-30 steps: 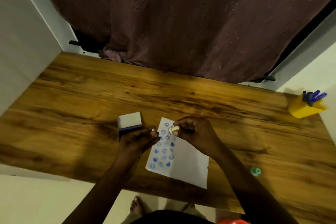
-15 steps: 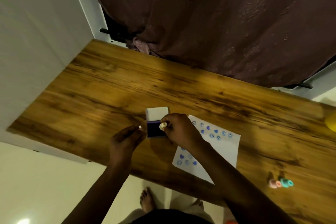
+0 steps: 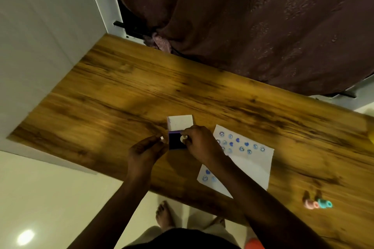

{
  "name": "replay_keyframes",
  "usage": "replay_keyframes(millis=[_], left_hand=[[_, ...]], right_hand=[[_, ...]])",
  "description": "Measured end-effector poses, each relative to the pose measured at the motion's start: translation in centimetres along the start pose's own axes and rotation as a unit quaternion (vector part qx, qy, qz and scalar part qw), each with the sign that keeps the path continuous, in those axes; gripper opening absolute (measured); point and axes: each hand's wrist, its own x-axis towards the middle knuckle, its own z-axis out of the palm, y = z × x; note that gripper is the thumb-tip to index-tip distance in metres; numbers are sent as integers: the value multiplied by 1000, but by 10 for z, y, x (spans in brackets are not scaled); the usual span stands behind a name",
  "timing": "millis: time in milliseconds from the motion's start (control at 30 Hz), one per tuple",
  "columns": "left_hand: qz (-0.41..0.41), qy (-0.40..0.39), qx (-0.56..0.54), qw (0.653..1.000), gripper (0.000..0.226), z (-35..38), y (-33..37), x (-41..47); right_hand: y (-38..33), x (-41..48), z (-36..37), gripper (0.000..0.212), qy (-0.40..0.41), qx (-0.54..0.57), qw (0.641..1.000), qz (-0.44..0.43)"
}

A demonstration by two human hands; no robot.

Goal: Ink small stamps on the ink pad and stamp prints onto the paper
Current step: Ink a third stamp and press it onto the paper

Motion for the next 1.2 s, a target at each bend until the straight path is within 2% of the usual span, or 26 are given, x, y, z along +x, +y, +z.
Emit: replay_keyframes(millis=[167,633,733,867,1067,1200], left_hand=[[-23,2,18,1000,24,2,-4,2],[5,-8,19,1000,16,18,1,-6],[12,-13,24,1000,17,19,5,-6],[15,-43,20,999,18,22,3,-6],[-9,-95,5,995,31,46,-10,-10],[-26,-125,6,992,47,69,-17,-15]], right_hand=[[-4,1,2,37,0,-27,1000,4],[-4,2,-6,36,-2,-47,999,-8],[-1,-2,-9,30,14,-8,1000,-20],[2,-15,-18,23,83,76,993,-24],[43,-55,-36,18,169,156,973,35],[90,-88,-47,28,205,150,956,145]])
